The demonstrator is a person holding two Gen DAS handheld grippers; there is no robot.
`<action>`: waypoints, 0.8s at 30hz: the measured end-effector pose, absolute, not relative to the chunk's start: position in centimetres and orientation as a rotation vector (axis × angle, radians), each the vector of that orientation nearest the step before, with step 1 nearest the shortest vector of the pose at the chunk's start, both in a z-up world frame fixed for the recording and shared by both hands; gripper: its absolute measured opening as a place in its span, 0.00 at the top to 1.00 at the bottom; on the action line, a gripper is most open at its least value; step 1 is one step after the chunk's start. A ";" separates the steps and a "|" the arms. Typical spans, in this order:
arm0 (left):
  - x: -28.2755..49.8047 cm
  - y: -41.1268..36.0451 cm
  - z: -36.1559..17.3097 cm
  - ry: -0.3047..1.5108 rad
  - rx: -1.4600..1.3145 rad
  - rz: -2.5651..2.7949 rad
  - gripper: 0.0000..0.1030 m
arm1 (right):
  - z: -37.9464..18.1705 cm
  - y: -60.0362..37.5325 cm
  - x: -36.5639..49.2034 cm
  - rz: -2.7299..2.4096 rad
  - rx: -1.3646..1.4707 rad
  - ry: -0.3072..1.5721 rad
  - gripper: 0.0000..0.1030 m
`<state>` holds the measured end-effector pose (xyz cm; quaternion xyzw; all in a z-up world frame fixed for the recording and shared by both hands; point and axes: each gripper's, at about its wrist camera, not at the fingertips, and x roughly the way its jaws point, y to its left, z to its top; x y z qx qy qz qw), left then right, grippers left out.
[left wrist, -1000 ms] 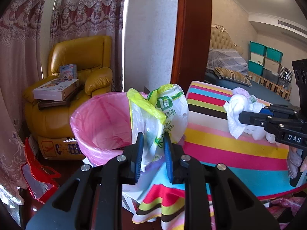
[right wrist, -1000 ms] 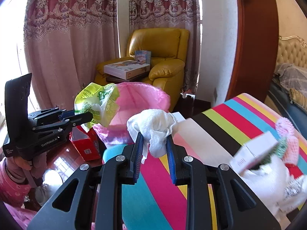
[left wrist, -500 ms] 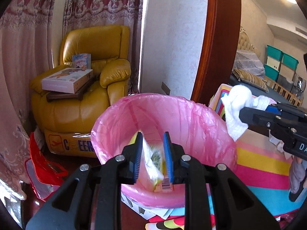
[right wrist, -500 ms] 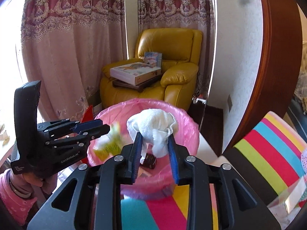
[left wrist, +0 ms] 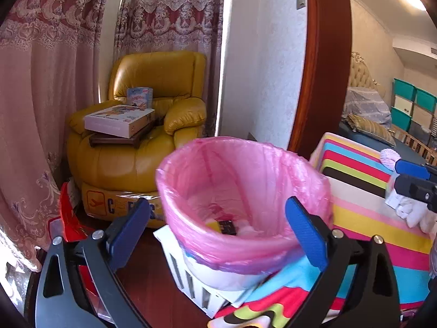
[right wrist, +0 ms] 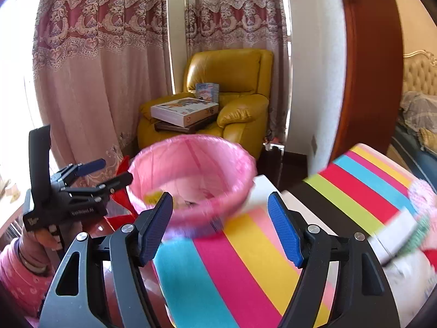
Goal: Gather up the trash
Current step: 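Return to the table and grasp the white paper cup with the right tool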
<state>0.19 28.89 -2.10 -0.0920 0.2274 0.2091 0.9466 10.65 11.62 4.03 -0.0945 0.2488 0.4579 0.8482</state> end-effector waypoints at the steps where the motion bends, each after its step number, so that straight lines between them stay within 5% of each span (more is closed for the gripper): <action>1: 0.1 28.3 -2.1 0.462 -0.190 0.408 0.05 | 3.9 10.7 10.5 0.954 -0.194 0.528 0.32; 24: 4.8 11.2 -5.0 0.563 -0.026 0.016 0.05 | 0.4 -11.5 11.8 0.503 0.011 0.603 0.32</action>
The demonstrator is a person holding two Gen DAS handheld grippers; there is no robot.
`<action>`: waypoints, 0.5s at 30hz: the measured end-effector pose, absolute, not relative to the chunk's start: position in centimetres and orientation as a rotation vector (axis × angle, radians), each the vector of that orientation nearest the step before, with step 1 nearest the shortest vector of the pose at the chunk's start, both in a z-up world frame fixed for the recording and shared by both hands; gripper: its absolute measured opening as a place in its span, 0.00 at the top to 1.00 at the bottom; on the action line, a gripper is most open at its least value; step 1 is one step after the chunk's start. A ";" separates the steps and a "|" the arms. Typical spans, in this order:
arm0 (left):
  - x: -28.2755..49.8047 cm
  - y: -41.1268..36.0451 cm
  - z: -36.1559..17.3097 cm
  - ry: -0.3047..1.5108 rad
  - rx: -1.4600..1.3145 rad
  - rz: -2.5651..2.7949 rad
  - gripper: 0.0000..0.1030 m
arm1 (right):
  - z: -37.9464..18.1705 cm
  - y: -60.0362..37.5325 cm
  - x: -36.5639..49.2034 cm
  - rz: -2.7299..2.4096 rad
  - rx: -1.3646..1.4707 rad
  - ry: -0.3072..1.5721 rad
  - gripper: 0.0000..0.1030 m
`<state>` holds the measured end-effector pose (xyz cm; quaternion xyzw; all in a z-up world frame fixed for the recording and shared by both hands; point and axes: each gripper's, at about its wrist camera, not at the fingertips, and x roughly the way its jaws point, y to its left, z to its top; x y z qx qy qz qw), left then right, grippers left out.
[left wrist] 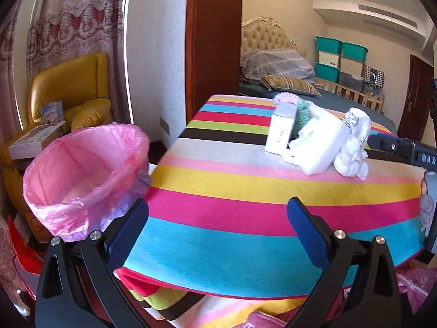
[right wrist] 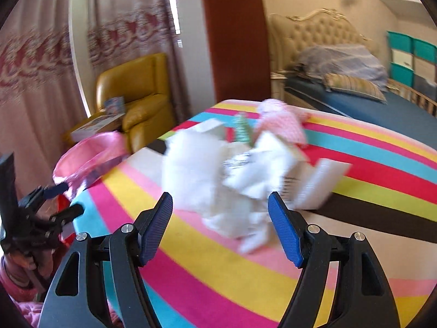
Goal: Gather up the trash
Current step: 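Return to the table and grasp the white paper cup with the right tool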
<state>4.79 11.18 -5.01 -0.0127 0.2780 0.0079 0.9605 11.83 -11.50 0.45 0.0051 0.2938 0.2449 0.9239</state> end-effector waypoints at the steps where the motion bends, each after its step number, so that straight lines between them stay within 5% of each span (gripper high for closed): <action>1: 4.9 10.8 -5.1 0.567 -0.021 0.009 0.05 | 0.5 -11.9 12.2 0.497 0.020 0.601 0.32; 15: 5.0 10.2 -6.1 0.587 -0.019 -0.012 0.05 | -0.1 -13.2 18.7 0.418 0.122 0.698 0.31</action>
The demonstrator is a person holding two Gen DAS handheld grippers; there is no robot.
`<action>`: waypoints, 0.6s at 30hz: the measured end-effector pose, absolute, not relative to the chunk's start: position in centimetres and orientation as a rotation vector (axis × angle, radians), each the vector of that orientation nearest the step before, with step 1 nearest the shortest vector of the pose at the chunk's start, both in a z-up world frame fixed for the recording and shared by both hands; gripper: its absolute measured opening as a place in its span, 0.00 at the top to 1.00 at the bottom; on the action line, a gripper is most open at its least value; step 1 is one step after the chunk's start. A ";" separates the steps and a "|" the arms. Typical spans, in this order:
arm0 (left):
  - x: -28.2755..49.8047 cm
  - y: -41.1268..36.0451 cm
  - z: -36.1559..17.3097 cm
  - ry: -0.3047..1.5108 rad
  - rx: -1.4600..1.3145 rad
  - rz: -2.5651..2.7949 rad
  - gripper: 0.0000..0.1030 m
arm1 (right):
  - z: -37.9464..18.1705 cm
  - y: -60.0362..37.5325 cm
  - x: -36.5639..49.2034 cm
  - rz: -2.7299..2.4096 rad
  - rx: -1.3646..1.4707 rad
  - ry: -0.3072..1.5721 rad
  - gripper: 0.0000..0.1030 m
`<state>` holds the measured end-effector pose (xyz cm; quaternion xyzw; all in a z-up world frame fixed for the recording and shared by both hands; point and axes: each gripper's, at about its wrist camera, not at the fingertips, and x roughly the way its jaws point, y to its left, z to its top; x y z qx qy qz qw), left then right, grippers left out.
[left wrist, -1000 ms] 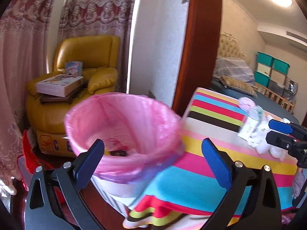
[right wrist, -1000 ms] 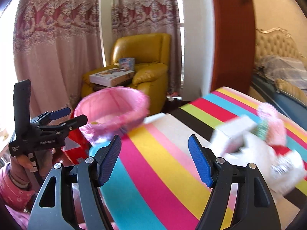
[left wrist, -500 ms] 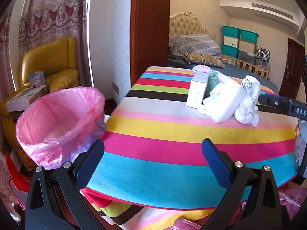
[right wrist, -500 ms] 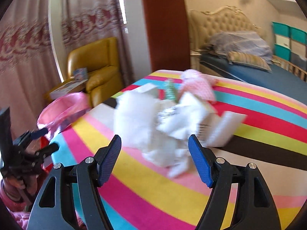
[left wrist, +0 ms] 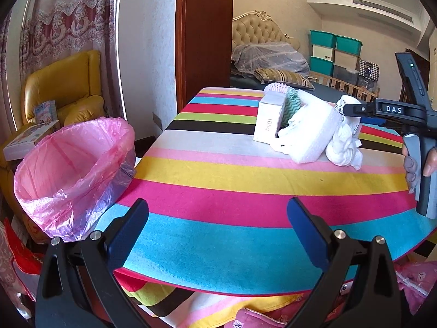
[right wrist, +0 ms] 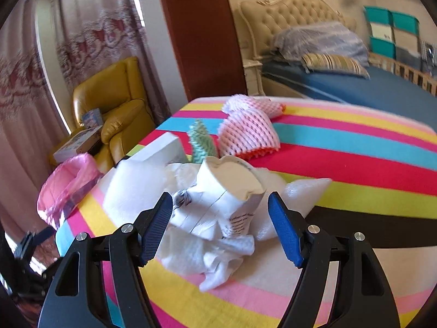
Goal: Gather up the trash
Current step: 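Return to the table and grasp the white paper cup with the right tool, then grasp the white foam wrap with the left tool while the right tool holds the paper cup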
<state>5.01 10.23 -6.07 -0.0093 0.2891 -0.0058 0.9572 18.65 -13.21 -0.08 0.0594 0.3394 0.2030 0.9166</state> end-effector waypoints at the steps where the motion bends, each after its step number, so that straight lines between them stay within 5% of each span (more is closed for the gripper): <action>1: 5.1 10.2 -6.0 0.585 -0.020 -0.016 0.05 | 0.0 -13.1 18.8 0.421 0.132 0.696 0.30; 18: 8.0 5.6 -5.3 0.593 0.034 -0.131 0.05 | 1.5 -15.0 15.6 0.465 0.138 0.611 0.44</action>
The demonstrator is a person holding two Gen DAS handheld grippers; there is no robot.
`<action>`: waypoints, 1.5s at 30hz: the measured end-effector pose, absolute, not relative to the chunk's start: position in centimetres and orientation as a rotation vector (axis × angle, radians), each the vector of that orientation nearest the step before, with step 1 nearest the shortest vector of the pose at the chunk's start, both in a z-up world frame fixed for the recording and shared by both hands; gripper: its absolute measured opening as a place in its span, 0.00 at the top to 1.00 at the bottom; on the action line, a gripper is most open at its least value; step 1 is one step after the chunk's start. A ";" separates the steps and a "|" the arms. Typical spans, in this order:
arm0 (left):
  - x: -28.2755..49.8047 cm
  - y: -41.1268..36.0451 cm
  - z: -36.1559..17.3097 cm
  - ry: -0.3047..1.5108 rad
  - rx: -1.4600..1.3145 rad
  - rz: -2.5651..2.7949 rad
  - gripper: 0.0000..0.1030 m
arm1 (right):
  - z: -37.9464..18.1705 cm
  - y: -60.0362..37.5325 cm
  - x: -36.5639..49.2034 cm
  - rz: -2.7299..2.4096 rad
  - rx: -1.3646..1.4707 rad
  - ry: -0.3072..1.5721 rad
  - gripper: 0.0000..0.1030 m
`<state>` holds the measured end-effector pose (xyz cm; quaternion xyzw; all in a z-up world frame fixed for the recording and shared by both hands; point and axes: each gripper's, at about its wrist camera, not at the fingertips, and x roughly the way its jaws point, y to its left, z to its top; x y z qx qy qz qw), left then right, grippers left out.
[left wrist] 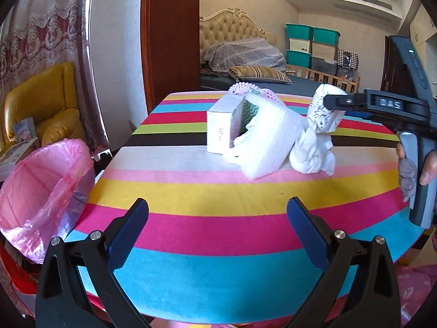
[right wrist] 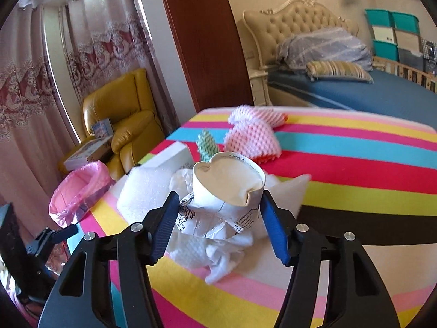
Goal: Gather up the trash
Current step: 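Grasp the white foam wrap with the left tool while the right tool holds the paper cup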
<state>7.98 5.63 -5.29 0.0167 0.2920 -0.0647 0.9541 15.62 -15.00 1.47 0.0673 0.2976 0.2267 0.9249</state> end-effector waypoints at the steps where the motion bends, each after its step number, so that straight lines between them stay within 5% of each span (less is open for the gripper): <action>1: 8.3 5.4 -5.2 0.597 0.024 -0.140 0.05 | 1.9 -15.4 15.1 0.466 0.135 0.594 0.44; 27: 19.0 -1.8 -3.3 0.613 0.035 -0.080 0.08 | 1.1 -22.2 8.6 0.421 0.126 0.494 0.44; 40: 15.8 3.9 -3.6 0.599 -0.038 -0.052 0.12 | 0.7 -19.7 8.8 0.453 0.084 0.518 0.43; 42: 16.1 3.7 -3.7 0.603 -0.036 -0.078 0.15 | 0.6 -19.4 8.9 0.459 0.078 0.524 0.44; 45: 16.4 2.9 -4.1 0.621 -0.033 -0.139 0.36 | 0.4 -19.1 8.9 0.456 0.069 0.529 0.43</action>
